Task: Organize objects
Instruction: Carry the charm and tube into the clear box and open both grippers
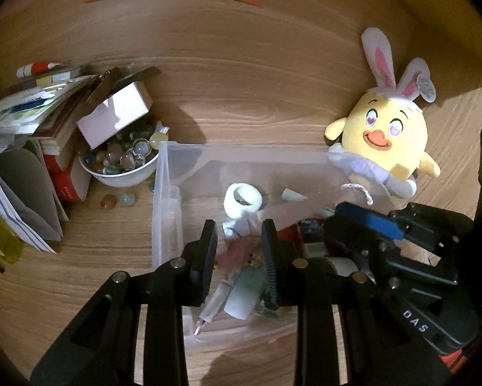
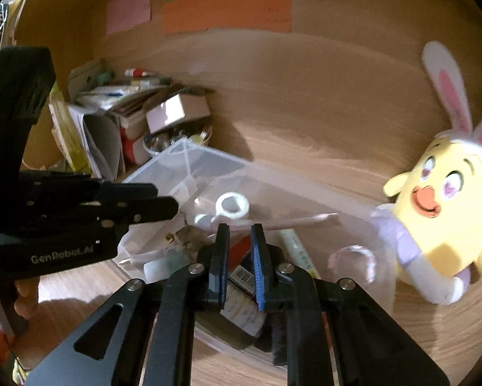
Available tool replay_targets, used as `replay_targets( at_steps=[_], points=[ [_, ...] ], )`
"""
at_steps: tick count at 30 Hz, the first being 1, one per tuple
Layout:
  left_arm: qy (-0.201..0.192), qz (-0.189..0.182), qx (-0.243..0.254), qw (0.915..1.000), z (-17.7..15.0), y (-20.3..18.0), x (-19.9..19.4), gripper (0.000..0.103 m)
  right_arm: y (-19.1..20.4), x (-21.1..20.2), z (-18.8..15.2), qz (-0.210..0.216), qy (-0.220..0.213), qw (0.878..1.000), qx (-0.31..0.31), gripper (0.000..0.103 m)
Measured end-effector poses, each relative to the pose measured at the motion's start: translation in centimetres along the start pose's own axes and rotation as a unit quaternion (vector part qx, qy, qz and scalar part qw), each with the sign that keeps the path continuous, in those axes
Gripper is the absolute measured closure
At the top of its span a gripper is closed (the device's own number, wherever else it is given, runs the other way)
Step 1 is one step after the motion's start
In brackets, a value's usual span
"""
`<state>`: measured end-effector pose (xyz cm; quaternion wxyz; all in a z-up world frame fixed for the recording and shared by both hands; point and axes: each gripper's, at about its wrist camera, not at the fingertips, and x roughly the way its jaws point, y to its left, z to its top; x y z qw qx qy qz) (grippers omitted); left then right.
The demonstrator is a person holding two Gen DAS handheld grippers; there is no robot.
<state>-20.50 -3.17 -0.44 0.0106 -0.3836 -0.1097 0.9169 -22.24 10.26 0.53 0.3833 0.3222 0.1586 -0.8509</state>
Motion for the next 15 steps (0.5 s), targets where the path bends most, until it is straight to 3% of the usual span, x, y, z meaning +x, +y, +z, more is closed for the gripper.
replay_targets(
  at_steps=[5,15],
  points=[
    [0.006,0.005,0.006,1.0,-0.1,-0.1,0.3,0.07,-0.2,0.8,-0.1,0.016,0.024,1.0,0.008,0.087],
    [-0.011,0.021,0.015,0.9996,0.0,-0.7,-1.6,0.051,-1.3,-2.0,0.2,-0.011,0.0,1.0,0.025,0.062]
  ],
)
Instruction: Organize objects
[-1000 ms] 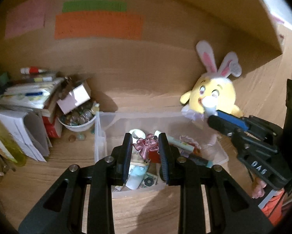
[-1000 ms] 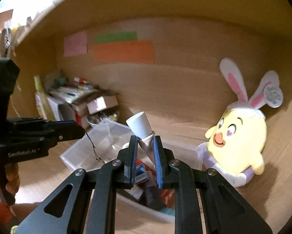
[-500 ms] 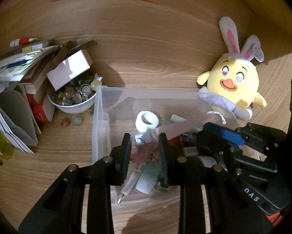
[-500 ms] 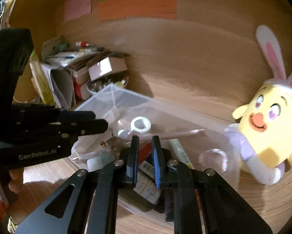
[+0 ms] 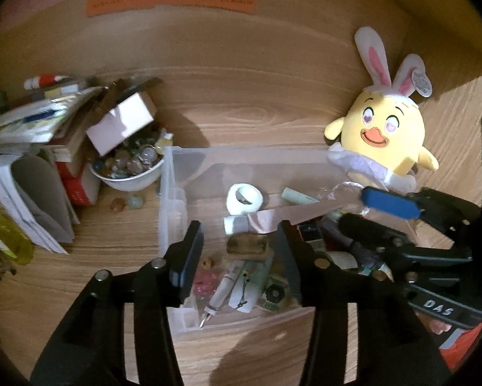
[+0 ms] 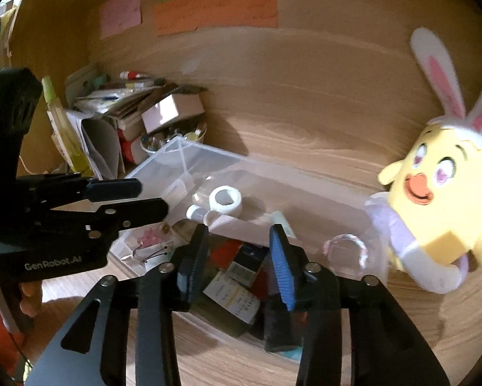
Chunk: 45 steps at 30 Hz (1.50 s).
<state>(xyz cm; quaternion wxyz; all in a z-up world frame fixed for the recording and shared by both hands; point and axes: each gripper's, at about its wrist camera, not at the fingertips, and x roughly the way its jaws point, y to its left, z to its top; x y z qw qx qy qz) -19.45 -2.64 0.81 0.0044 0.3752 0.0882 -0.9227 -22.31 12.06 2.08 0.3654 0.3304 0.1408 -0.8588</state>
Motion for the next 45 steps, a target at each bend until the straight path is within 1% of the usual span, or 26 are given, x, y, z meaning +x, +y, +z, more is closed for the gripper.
replay_targets(
  at_steps=[1,2,4,7,9,13,17,19,20,22,26,30,33,37,39,45],
  points=[
    [-0.002,0.002,0.001,1.0,-0.1,0.0,-0.3,0.049,-0.1,-0.5,-0.1,-0.005,-0.004,1.0,0.001,0.057],
    [-0.003,0.004,0.002,1.0,-0.1,-0.1,-0.5,0.046,-0.2,-0.8,-0.2,-0.007,-0.007,1.0,0.003,0.055],
    [-0.004,0.007,0.005,1.0,-0.3,-0.1,-0.9,0.045,-0.3,-1.6,-0.4,-0.011,-0.014,1.0,0.006,0.049],
    [-0.005,0.004,0.005,1.0,-0.6,-0.1,-1.4,0.042,-0.3,-2.3,-0.8,-0.016,-0.019,1.0,0.015,0.042],
    [-0.009,0.004,0.005,0.9999,-0.9,-0.1,-1.8,0.037,-0.3,-2.7,-1.0,-0.018,-0.02,0.999,0.019,0.04],
    [-0.01,-0.001,0.008,0.9999,-1.7,-0.2,-2.3,0.037,0.0,-3.6,-1.7,-0.026,-0.025,0.999,0.024,0.035],
    [-0.009,-0.007,0.014,0.9998,-2.5,-0.3,-2.8,0.037,0.2,-4.3,-2.6,-0.032,-0.027,0.999,0.03,0.033],
    [-0.012,-0.007,0.018,0.9997,-3.0,-0.5,-3.2,0.033,0.3,-4.7,-3.0,-0.032,-0.028,0.999,0.034,0.032],
    [-0.015,-0.007,0.019,0.9997,-3.2,-0.6,-3.4,0.029,0.4,-4.9,-3.2,-0.033,-0.029,0.998,0.036,0.031],
    [-0.022,-0.007,0.023,0.9995,-3.8,-0.8,-3.8,0.026,0.5,-5.2,-3.7,-0.035,-0.032,0.998,0.041,0.026],
    [-0.032,-0.002,0.033,0.999,-4.6,-1.4,-4.6,0.019,0.9,-5.8,-4.5,-0.038,-0.036,0.998,0.047,0.025],
    [-0.05,0.009,0.044,0.9977,-5.4,-2.0,-5.5,0.014,1.2,-6.5,-5.3,-0.042,-0.045,0.997,0.054,0.024],
    [-0.057,0.009,0.05,0.9971,-5.9,-2.4,-6.0,0.013,1.4,-7.1,-5.8,-0.046,-0.052,0.996,0.06,0.02],
    [-0.067,0.013,0.06,0.9959,-6.6,-3.0,-6.3,0.011,1.6,-7.6,-6.5,-0.05,-0.057,0.995,0.064,0.02],
    [-0.071,0.014,0.061,0.9955,-6.8,-3.1,-6.5,0.008,1.6,-7.8,-6.8,-0.051,-0.058,0.995,0.068,0.02],
    [-0.075,0.01,0.055,0.9956,-7.2,-3.2,-6.6,0.008,1.7,-8.1,-7.4,-0.053,-0.056,0.994,0.072,0.019]
  ],
)
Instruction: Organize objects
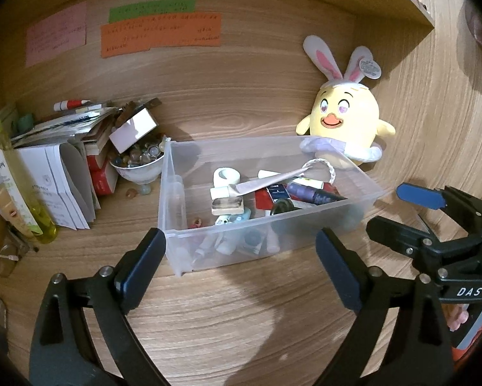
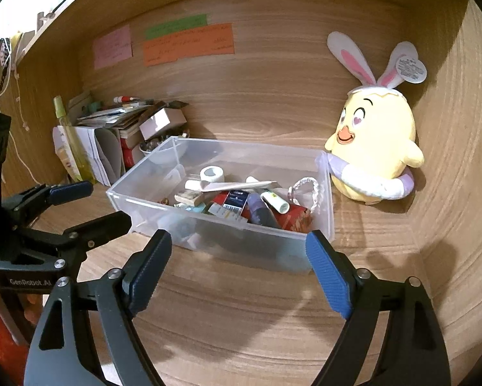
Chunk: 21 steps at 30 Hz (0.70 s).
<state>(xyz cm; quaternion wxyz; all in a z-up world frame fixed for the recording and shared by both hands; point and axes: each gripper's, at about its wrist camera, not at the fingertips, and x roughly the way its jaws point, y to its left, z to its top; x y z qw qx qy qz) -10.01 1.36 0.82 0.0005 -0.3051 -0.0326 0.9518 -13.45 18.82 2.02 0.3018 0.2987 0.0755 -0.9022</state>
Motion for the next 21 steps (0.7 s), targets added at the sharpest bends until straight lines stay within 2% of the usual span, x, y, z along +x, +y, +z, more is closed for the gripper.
replay_targets(
  at_steps=[21],
  points=[
    [0.003,0.003,0.003,1.0,-0.14,-0.19,0.09,0.007,-0.13,0.12,-0.23,0.003,0.005,1.0,0.006,0.019]
  ],
)
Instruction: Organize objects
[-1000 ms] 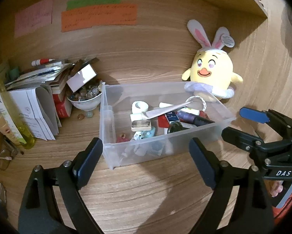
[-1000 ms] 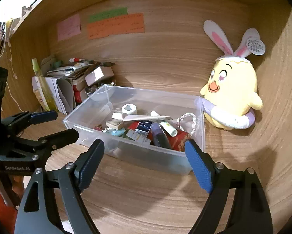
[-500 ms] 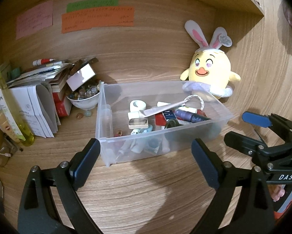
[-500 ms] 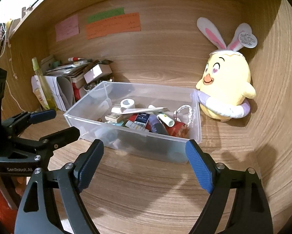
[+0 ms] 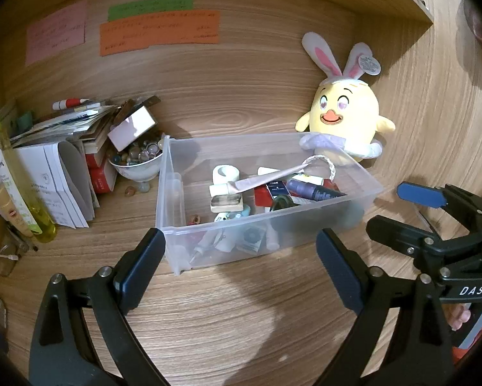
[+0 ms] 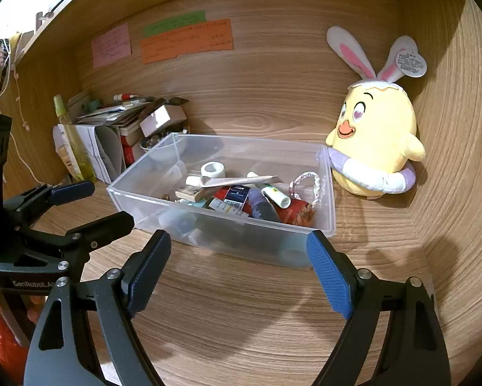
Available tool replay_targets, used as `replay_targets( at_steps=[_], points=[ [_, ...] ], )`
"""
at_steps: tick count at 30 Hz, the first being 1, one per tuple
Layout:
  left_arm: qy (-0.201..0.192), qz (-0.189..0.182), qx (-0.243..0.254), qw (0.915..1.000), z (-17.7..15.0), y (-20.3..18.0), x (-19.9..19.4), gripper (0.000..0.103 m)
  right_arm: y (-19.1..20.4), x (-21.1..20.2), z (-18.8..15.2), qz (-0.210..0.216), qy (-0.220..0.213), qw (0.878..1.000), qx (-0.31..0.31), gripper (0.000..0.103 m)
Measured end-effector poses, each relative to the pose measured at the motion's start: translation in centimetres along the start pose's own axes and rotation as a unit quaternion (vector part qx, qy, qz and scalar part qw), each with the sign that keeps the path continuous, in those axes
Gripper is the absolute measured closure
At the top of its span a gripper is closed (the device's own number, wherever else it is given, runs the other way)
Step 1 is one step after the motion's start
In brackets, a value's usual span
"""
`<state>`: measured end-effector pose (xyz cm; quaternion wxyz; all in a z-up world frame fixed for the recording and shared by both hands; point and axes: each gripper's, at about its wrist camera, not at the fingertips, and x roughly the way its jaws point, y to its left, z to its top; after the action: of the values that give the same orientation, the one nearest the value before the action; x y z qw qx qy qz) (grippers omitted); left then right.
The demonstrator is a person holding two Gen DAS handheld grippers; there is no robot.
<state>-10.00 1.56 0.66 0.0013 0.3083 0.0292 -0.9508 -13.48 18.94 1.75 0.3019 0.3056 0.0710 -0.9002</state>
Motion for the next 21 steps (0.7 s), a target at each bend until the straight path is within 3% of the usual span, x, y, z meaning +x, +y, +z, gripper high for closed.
replay_targets(
  at_steps=[21],
  points=[
    [0.002,-0.014,-0.008,0.9999,-0.09,0.25,-0.13,0.007,0.12,-0.05,-0.22,0.0,0.004,1.0,-0.001,0.018]
  ],
)
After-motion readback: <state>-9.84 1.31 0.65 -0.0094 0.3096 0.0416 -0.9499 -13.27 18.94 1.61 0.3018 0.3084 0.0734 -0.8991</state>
